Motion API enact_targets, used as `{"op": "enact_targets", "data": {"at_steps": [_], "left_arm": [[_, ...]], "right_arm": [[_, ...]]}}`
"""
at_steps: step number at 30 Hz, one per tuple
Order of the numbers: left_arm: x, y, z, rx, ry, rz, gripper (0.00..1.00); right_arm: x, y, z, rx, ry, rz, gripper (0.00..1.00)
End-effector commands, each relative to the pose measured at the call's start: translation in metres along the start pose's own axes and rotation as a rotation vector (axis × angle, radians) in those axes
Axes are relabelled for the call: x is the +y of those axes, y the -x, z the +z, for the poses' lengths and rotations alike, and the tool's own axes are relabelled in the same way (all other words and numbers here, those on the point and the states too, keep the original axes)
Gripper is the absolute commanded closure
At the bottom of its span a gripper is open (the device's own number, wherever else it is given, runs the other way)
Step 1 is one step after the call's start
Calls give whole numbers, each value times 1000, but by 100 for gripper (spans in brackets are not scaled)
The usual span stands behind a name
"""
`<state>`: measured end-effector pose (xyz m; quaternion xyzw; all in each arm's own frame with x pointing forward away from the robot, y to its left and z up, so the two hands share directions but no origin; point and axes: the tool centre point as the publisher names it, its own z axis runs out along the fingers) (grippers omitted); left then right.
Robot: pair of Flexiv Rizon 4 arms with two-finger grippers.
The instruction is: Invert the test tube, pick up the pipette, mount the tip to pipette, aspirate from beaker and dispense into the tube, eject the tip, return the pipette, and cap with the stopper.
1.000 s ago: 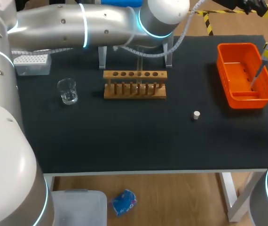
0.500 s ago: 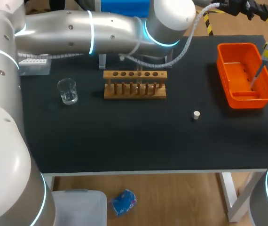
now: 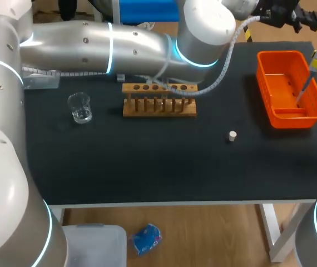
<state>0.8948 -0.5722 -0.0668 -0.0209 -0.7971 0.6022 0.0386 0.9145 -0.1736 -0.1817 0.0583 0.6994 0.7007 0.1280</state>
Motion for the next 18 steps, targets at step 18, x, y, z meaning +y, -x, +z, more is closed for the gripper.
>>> {"op": "enact_targets", "data": {"at_steps": [18], "left_arm": [[-1, 0, -3, -1, -1, 10, 100]], "right_arm": [[1, 0, 1, -4, 23, 8, 100]]}}
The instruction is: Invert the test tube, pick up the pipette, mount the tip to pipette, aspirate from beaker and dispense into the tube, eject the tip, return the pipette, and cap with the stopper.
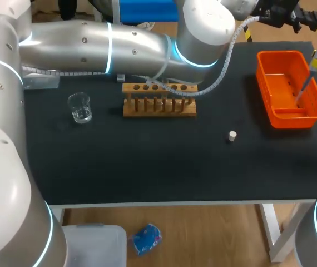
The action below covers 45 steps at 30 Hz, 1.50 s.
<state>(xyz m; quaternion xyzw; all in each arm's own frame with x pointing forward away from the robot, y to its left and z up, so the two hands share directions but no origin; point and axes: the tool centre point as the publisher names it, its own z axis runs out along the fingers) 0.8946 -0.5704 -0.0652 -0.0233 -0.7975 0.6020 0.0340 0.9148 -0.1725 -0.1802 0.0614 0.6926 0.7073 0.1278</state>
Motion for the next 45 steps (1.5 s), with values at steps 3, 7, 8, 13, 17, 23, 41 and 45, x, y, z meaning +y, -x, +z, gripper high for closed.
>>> {"op": "enact_targets", "data": {"at_steps": [3, 7, 8, 13, 17, 23, 41, 45], "left_arm": [[0, 0, 0, 3, -4, 1, 100], [-1, 0, 0, -1, -5, 8, 100], [-2, 1, 1, -2, -7, 10, 100], [-1, 3, 6, 1, -14, 14, 100], [1, 4, 10, 7, -21, 14, 100], [5, 3, 13, 11, -26, 5, 100], [14, -2, 14, 16, -32, -18, 100], [16, -1, 16, 21, -32, -23, 100]], "right_arm": [[-1, 0, -1, -1, 7, 3, 100], [-1, 0, -1, -1, 7, 3, 100], [-1, 0, -1, -1, 7, 3, 100], [-1, 0, -1, -1, 7, 3, 100], [-1, 0, -1, -1, 7, 3, 100], [-1, 0, -1, -1, 7, 3, 100], [-1, 0, -1, -1, 7, 3, 100], [-1, 0, -1, -1, 7, 3, 100]]}}
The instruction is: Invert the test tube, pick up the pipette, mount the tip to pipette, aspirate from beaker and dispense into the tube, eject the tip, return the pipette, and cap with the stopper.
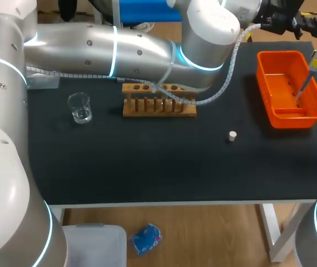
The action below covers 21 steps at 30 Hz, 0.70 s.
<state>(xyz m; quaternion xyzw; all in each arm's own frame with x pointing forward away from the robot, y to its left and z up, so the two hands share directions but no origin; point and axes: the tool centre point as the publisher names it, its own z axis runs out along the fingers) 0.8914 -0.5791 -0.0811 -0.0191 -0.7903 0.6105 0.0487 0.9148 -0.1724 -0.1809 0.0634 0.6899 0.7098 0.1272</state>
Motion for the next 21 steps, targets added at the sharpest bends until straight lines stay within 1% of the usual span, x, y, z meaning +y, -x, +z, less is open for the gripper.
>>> {"op": "enact_targets", "data": {"at_steps": [1, 16, 21], "left_arm": [[4, 1, 3, 3, -9, -1, 100], [4, 5, 2, -3, -12, -1, 100], [1, 8, 0, -7, -11, 7, 100]], "right_arm": [[0, 0, -1, 2, 0, -1, 100], [0, 0, -1, 2, 0, -1, 100], [0, 0, -1, 2, 0, -1, 100]]}}
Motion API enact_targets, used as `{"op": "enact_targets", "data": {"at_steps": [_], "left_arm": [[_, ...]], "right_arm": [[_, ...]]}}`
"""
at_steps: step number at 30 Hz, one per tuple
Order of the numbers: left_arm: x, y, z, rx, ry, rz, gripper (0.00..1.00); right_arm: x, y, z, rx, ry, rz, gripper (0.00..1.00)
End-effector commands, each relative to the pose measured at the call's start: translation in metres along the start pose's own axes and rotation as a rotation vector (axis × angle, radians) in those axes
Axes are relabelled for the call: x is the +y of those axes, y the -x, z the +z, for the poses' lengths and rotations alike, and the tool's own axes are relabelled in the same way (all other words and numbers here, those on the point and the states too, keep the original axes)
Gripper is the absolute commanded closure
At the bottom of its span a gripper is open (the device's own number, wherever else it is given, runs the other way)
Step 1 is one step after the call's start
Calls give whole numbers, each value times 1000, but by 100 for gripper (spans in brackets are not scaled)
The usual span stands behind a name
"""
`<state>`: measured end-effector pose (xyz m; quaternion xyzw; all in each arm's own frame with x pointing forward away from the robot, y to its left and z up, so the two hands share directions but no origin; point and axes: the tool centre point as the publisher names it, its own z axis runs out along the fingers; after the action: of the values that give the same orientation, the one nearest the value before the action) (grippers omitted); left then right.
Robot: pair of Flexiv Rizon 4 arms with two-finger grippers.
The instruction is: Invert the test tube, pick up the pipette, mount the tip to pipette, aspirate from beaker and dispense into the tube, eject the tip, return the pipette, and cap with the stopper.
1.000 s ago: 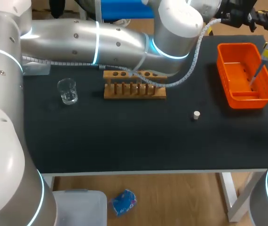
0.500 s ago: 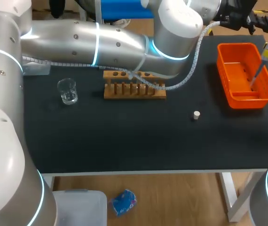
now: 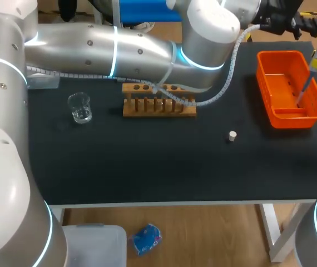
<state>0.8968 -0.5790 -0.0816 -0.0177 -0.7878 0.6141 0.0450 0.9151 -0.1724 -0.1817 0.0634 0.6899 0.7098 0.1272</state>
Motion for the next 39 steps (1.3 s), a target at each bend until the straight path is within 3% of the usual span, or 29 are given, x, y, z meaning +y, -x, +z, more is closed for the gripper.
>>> {"op": "enact_targets", "data": {"at_steps": [1, 25, 39], "left_arm": [[0, 2, 0, -1, -1, 5, 100], [18, -1, 9, 14, 19, -42, 100], [-1, -2, -9, -30, 13, 8, 100]], "right_arm": [[1, 0, -1, 2, 0, -1, 100], [1, 0, -1, 2, 0, -1, 100], [0, -1, 0, 1, 8, 4, 100]]}}
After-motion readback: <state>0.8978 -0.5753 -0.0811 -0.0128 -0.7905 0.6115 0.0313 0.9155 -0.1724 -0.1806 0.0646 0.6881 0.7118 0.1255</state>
